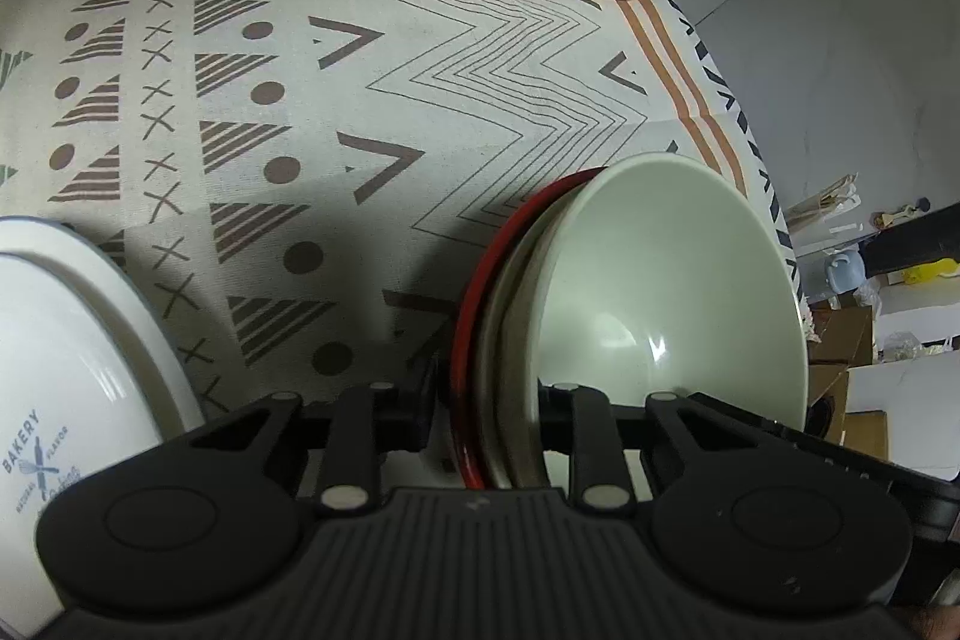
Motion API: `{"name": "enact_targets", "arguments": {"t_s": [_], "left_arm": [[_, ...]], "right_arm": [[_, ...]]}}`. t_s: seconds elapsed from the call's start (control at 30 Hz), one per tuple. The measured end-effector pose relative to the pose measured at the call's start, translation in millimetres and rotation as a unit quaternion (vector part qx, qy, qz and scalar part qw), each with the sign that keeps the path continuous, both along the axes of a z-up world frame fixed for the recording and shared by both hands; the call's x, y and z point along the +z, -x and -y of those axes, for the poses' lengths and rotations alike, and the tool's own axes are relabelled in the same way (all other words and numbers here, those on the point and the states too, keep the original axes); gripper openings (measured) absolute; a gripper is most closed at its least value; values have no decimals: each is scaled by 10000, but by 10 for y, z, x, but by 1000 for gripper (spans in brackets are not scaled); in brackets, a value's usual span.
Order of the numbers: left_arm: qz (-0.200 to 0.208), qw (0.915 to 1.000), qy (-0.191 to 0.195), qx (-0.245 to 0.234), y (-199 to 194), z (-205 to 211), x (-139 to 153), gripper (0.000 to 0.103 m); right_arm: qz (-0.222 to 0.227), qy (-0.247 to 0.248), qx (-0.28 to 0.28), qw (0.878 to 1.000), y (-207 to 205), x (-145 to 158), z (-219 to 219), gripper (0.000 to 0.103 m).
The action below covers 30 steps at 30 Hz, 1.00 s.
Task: Organize plates and bowls
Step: 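Close both tools on the rim of the red bowl stack, then lift the red bowl stack and carry it over the plate stack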
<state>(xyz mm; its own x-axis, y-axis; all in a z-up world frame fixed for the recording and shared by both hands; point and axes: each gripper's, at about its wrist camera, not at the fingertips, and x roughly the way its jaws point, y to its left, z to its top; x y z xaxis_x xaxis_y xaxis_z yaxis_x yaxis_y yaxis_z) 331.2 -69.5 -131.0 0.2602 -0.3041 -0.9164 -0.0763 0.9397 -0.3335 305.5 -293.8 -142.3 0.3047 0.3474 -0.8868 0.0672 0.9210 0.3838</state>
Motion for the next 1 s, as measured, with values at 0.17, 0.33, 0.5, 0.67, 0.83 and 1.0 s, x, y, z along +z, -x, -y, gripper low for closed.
{"name": "enact_targets", "arguments": {"t_s": [0.17,0.33,0.5,0.67,0.83,1.0], "left_arm": [[0,10000,24,11,-9,2,-23,24],[71,9999,-15,-69,6,16,-2,23],[133,9999,-25,-4,55,-12,49,24],[253,9996,-38,140,99,-81,149,24],[354,9987,-25,357,138,-181,259,24],[458,9970,-25,618,206,-322,364,24]], "right_arm": [[-148,-85,-20,9999,-23,-85,-5,30],[-149,-111,-20,9998,-29,-90,-3,29],[-110,-218,-29,9997,-19,-78,24,29],[14,-274,72,9996,-32,-4,-13,29],[171,-290,221,9992,-75,113,-89,29],[295,-311,434,9981,-111,217,-198,29]]}}
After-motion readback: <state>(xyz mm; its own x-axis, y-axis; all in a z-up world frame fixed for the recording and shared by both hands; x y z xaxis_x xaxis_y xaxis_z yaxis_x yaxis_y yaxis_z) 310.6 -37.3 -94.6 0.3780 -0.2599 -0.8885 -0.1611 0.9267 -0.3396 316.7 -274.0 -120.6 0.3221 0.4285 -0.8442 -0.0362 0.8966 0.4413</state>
